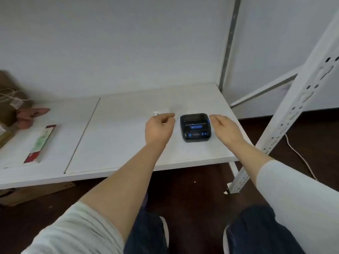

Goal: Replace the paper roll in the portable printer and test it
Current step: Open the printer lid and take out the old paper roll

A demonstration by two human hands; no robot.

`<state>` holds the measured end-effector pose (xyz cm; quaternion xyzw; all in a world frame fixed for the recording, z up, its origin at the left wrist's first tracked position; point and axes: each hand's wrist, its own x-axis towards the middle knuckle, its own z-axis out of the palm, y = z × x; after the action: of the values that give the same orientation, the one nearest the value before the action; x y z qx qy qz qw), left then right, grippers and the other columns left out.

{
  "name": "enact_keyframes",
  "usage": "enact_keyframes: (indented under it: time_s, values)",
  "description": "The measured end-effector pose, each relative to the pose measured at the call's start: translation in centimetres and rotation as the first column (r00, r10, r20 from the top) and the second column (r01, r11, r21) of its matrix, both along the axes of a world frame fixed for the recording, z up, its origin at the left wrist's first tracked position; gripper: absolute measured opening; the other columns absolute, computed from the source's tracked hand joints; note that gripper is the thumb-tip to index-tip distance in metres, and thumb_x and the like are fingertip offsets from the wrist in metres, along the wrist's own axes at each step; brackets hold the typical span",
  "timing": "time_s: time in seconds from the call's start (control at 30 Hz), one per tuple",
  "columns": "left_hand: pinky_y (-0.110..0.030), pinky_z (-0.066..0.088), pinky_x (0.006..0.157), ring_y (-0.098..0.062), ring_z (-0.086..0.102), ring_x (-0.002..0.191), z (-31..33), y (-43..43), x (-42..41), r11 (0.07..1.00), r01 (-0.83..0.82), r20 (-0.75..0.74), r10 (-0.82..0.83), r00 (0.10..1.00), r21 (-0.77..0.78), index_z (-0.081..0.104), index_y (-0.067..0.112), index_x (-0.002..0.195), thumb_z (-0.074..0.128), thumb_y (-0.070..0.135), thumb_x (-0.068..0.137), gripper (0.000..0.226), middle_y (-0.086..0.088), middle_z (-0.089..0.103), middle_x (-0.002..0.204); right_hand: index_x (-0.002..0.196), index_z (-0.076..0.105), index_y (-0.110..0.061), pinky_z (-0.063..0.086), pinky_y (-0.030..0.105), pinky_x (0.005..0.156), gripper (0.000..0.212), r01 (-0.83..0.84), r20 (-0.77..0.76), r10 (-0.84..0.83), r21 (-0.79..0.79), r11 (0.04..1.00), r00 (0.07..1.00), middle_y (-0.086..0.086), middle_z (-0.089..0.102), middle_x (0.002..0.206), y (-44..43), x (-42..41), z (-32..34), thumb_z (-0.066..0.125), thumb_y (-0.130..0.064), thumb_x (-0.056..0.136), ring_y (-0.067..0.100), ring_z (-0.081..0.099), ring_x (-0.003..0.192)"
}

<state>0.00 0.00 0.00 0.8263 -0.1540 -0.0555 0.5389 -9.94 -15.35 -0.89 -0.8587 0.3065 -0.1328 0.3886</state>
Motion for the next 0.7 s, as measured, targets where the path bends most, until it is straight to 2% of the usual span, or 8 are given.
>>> enact_keyframes:
  time_s: [0.1, 0.17, 0.23, 0.33, 0.47, 0.53, 0.6, 0.7]
  values:
    - [0.000, 0.041, 0.056, 0.003, 0.052, 0.066, -1.9, -1.3, 0.7, 0.999, -0.039, -0.153, 0.034, 0.988, -0.028, 0.069, 0.014, 0.115, 0.051, 0.014, 0.089, 0.032, 0.006, 0.064, 0.094, 0.124, 0.054, -0.004, 0.035, 0.031, 0.099, 0.039, 0.089, 0.040, -0.095, 0.131, 0.987, 0.995, 0.017, 0.055, 0.133, -0.7, 0.6, -1.7, 0.031, -0.024, 0.101, 0.030, 0.048, 0.123]
    - [-0.014, 0.049, 0.079, -0.008, 0.062, 0.084, -3.5, -2.2, 0.7, 0.995, -0.066, -0.262, 0.046, 0.964, -0.071, 0.066, 0.013, 0.120, 0.051, 0.014, 0.088, 0.035, 0.000, 0.068, 0.110, 0.123, 0.053, 0.004, 0.035, 0.033, 0.101, 0.042, 0.130, 0.059, -0.146, 0.225, 0.966, 0.988, 0.020, 0.054, 0.132, -0.9, 1.1, -2.9, 0.031, -0.023, 0.101, 0.032, 0.048, 0.123]
    - [-0.029, 0.046, 0.101, -0.019, 0.060, 0.111, -4.8, -3.3, 0.6, 0.992, -0.092, -0.354, 0.055, 0.934, -0.089, 0.062, 0.013, 0.125, 0.051, 0.015, 0.089, 0.038, -0.005, 0.064, 0.126, 0.124, 0.048, 0.009, 0.034, 0.036, 0.104, 0.043, 0.170, 0.076, -0.203, 0.318, 0.933, 0.976, 0.022, 0.052, 0.134, -1.2, 1.6, -3.9, 0.031, -0.023, 0.101, 0.033, 0.045, 0.126]
    - [-0.024, 0.033, 0.106, -0.019, 0.047, 0.130, -6.2, -4.6, 0.7, 0.990, -0.099, -0.432, 0.044, 0.901, -0.105, 0.052, 0.012, 0.136, 0.049, 0.017, 0.091, 0.045, -0.001, 0.051, 0.142, 0.125, 0.047, 0.007, 0.036, 0.037, 0.105, 0.043, 0.200, 0.102, -0.270, 0.438, 0.876, 0.958, 0.020, 0.053, 0.134, -1.5, 2.4, -5.1, 0.031, -0.024, 0.101, 0.031, 0.047, 0.125]
    - [-0.023, 0.026, 0.104, -0.016, 0.035, 0.139, -7.5, -6.2, 1.4, 0.990, -0.056, -0.483, -0.014, 0.875, -0.131, 0.037, 0.013, 0.145, 0.041, 0.017, 0.096, 0.050, 0.003, 0.036, 0.153, 0.113, 0.061, -0.011, 0.044, 0.008, 0.065, 0.036, 0.160, 0.148, -0.278, 0.532, 0.832, 0.949, 0.002, 0.062, 0.097, -2.0, 3.7, -6.8, 0.031, -0.028, 0.101, 0.007, 0.054, 0.082]
    - [-0.024, 0.025, 0.107, -0.018, 0.033, 0.141, -8.2, -6.8, 1.7, 0.989, -0.045, -0.487, -0.030, 0.873, -0.140, 0.035, 0.011, 0.146, 0.037, 0.017, 0.097, 0.050, 0.001, 0.035, 0.154, 0.105, 0.061, -0.015, 0.038, -0.003, 0.050, 0.034, 0.159, 0.159, -0.291, 0.551, 0.819, 0.944, -0.007, 0.058, 0.084, -2.3, 4.3, -7.7, 0.031, -0.028, 0.101, 0.002, 0.050, 0.075]
    - [-0.025, 0.031, 0.107, -0.020, 0.044, 0.133, -8.9, -7.3, 2.1, 0.988, -0.021, -0.462, -0.053, 0.885, -0.154, 0.042, 0.009, 0.141, 0.036, 0.016, 0.095, 0.047, -0.004, 0.047, 0.146, 0.104, 0.062, -0.012, 0.035, -0.005, 0.047, 0.035, 0.159, 0.159, -0.294, 0.562, 0.812, 0.943, -0.005, 0.060, 0.087, -2.5, 4.7, -8.3, 0.031, -0.029, 0.101, 0.000, 0.051, 0.076]
    - [-0.012, 0.045, 0.074, -0.004, 0.058, 0.090, -9.5, -7.8, 1.8, 0.979, 0.004, -0.417, -0.091, 0.904, -0.206, 0.061, 0.016, 0.122, 0.035, 0.013, 0.094, 0.038, 0.004, 0.065, 0.103, 0.108, 0.064, -0.012, 0.040, 0.000, 0.051, 0.036, 0.144, 0.177, -0.308, 0.604, 0.784, 0.935, -0.001, 0.063, 0.094, -2.7, 5.1, -8.8, 0.033, -0.029, 0.100, 0.000, 0.053, 0.078]
